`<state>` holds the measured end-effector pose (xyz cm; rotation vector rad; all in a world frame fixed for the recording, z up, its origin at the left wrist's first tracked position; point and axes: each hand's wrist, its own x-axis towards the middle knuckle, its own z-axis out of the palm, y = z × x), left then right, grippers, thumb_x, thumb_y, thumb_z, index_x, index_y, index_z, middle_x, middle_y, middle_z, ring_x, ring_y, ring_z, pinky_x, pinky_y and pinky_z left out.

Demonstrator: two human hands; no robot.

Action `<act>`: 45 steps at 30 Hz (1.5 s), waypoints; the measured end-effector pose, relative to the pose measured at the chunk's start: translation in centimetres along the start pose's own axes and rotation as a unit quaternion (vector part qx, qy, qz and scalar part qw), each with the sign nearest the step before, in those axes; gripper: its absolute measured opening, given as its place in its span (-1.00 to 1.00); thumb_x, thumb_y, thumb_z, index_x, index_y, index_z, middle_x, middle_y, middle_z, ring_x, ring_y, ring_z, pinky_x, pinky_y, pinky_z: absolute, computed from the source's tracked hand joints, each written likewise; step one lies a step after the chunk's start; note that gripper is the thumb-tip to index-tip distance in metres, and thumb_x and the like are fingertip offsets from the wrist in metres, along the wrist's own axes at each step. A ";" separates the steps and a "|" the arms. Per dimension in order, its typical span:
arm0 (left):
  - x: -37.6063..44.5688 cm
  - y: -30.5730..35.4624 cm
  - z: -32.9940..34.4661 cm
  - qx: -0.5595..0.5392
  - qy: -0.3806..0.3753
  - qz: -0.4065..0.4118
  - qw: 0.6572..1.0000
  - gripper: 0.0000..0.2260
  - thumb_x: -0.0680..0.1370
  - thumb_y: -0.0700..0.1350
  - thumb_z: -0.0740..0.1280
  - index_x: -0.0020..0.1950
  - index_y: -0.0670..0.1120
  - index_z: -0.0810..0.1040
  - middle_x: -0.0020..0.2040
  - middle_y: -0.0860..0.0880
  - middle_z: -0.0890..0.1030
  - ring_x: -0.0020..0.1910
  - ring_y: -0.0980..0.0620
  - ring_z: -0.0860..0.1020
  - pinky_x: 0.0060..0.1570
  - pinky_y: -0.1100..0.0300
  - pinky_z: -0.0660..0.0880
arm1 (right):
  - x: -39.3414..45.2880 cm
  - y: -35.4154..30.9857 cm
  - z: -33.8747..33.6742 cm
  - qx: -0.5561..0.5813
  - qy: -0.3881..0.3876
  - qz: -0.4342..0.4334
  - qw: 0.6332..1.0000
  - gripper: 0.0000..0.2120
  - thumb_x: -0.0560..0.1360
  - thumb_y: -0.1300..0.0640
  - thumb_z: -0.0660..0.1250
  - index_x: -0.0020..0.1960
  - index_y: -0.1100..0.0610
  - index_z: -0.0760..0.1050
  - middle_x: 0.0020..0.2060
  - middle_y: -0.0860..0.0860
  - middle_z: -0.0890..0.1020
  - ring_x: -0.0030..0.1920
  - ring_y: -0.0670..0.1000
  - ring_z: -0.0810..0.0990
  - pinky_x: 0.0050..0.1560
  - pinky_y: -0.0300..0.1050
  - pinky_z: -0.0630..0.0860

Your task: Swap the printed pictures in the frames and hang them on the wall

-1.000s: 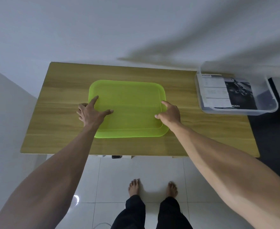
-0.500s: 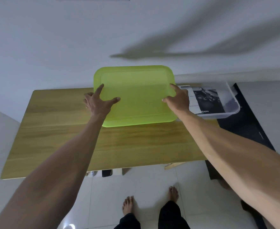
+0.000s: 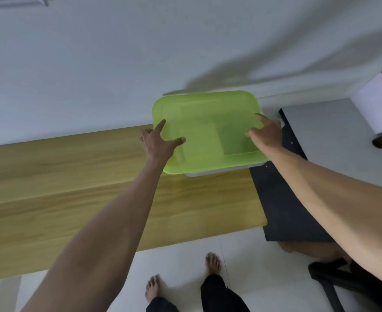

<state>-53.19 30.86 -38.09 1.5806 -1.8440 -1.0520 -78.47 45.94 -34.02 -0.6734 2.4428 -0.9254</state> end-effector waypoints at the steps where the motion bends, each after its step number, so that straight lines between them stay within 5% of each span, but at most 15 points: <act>1: 0.0 0.3 0.9 0.006 -0.003 -0.002 1.000 -0.15 0.26 0.17 0.63 0.50 0.13 0.40 0.23 -0.12 0.36 0.32 -0.12 0.32 0.37 0.04 0.31 | 0.8 0.7 -0.4 -0.001 -0.001 0.003 1.000 -0.37 0.48 0.17 0.37 0.53 -0.06 0.36 0.43 0.09 0.28 0.22 0.08 0.50 0.01 -0.19 0.38; 12: 0.5 0.5 5.9 0.065 -0.019 -0.018 0.998 -0.15 0.26 0.17 0.62 0.51 0.11 0.39 0.21 -0.10 0.35 0.29 -0.11 0.35 0.40 0.02 0.31 | 4.9 5.3 -0.2 -0.011 -0.029 0.024 0.999 -0.36 0.45 0.14 0.37 0.52 -0.06 0.36 0.43 0.10 0.32 0.38 0.14 0.43 0.15 -0.11 0.43; 17: 0.4 -0.1 6.5 0.089 -0.026 -0.036 0.995 -0.15 0.28 0.21 0.59 0.52 0.12 0.37 0.24 -0.12 0.37 0.33 -0.14 0.35 0.42 -0.06 0.30 | 4.9 5.2 0.0 -0.116 -0.013 0.009 0.993 -0.39 0.45 0.04 0.32 0.50 -0.16 0.36 0.40 0.07 0.38 0.43 0.19 0.28 0.35 0.15 0.32; 20: 0.3 -0.2 6.8 0.089 -0.025 -0.026 0.995 -0.15 0.29 0.22 0.59 0.52 0.11 0.37 0.23 -0.12 0.36 0.32 -0.14 0.34 0.41 -0.07 0.30 | 5.1 5.4 -0.2 -0.057 -0.018 0.009 0.998 -0.39 0.45 0.09 0.34 0.49 -0.09 0.39 0.41 0.09 0.36 0.35 0.15 0.42 0.24 0.00 0.45; 23: 0.1 0.3 7.2 0.093 -0.024 -0.021 0.995 -0.17 0.29 0.21 0.59 0.51 0.12 0.38 0.24 -0.11 0.37 0.32 -0.13 0.35 0.39 -0.07 0.31 | 5.5 5.9 -0.6 -0.025 -0.022 0.017 0.999 -0.40 0.49 0.18 0.37 0.51 -0.01 0.38 0.43 0.13 0.32 0.20 0.07 0.49 0.04 -0.19 0.38; 30: 0.0 0.8 7.5 0.112 -0.025 -0.020 0.993 -0.18 0.32 0.21 0.57 0.53 0.14 0.34 0.27 -0.10 0.36 0.32 -0.15 0.35 0.37 -0.06 0.27 | 6.0 6.5 -0.7 -0.056 -0.033 0.012 0.998 -0.34 0.52 0.21 0.37 0.58 0.04 0.27 0.49 0.15 0.29 0.34 0.15 0.47 0.04 -0.18 0.40; 36: 0.1 0.8 7.2 0.124 -0.038 -0.016 0.991 -0.20 0.36 0.22 0.54 0.54 0.13 0.33 0.32 -0.13 0.35 0.37 -0.18 0.32 0.39 -0.10 0.30 | 5.7 5.8 -0.2 -0.131 -0.047 0.008 0.990 -0.30 0.48 0.21 0.26 0.60 0.04 0.20 0.47 0.18 0.29 0.49 0.26 0.22 0.41 0.09 0.38; 45: -0.5 0.1 1.4 0.098 -0.012 -0.016 0.995 -0.27 0.45 0.19 0.47 0.54 -0.01 0.33 0.35 -0.19 0.38 0.40 -0.21 0.30 0.38 -0.07 0.30 | 1.3 0.7 2.4 -0.077 -0.032 -0.052 0.995 -0.31 0.44 0.27 0.28 0.55 -0.01 0.30 0.42 0.12 0.33 0.41 0.17 0.36 0.13 0.00 0.55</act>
